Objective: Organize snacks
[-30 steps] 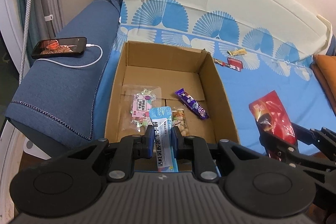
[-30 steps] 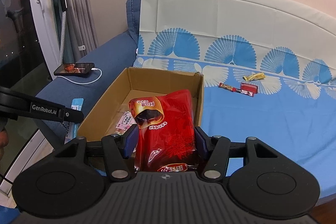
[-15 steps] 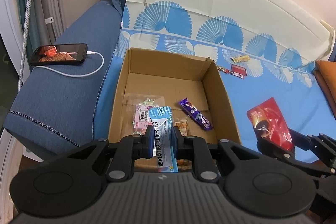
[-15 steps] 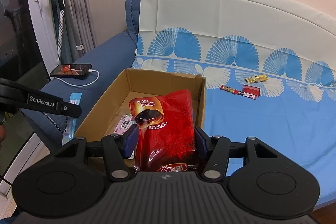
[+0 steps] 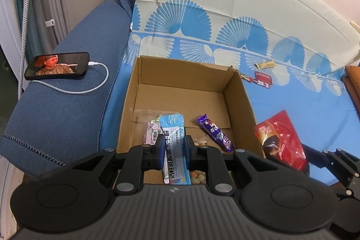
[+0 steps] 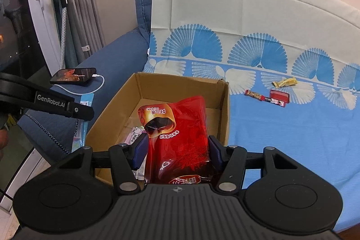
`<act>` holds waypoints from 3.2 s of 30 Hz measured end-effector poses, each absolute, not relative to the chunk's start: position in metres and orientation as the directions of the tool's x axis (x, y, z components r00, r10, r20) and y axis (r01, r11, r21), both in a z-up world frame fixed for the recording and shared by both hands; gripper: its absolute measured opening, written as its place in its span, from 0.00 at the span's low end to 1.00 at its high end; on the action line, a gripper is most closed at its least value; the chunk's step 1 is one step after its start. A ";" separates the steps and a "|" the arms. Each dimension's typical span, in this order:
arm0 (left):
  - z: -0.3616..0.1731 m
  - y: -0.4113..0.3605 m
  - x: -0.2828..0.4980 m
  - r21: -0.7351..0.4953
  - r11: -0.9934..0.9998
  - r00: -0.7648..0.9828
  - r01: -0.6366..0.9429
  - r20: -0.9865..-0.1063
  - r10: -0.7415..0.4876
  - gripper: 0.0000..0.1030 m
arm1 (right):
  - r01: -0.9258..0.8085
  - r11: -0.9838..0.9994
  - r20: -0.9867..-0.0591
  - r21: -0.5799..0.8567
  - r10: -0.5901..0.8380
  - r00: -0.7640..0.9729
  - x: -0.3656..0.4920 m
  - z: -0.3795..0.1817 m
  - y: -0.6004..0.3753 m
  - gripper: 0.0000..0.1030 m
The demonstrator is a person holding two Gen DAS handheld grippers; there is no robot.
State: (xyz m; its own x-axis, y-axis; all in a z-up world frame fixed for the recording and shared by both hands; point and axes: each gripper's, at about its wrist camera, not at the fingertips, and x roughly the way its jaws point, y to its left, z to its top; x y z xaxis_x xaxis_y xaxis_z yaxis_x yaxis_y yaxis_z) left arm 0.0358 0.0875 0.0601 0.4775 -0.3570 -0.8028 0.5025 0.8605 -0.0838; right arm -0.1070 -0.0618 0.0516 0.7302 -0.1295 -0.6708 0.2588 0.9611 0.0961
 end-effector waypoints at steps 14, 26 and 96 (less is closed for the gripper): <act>0.012 0.051 0.089 -0.047 0.845 0.450 0.533 -0.830 -0.330 0.19 | 0.256 0.960 -0.707 0.114 -0.103 0.700 -0.048 0.017 -0.083 0.58; -0.033 0.039 0.127 -0.037 0.857 0.397 0.514 -0.876 -0.275 0.19 | 0.264 0.958 -0.756 0.114 -0.089 0.648 -0.010 -0.018 -0.088 0.61; 0.073 0.135 -0.045 0.005 0.924 0.622 0.383 -0.741 -0.254 1.00 | 0.268 0.961 -0.549 0.070 -0.188 0.815 -0.176 0.080 -0.025 0.94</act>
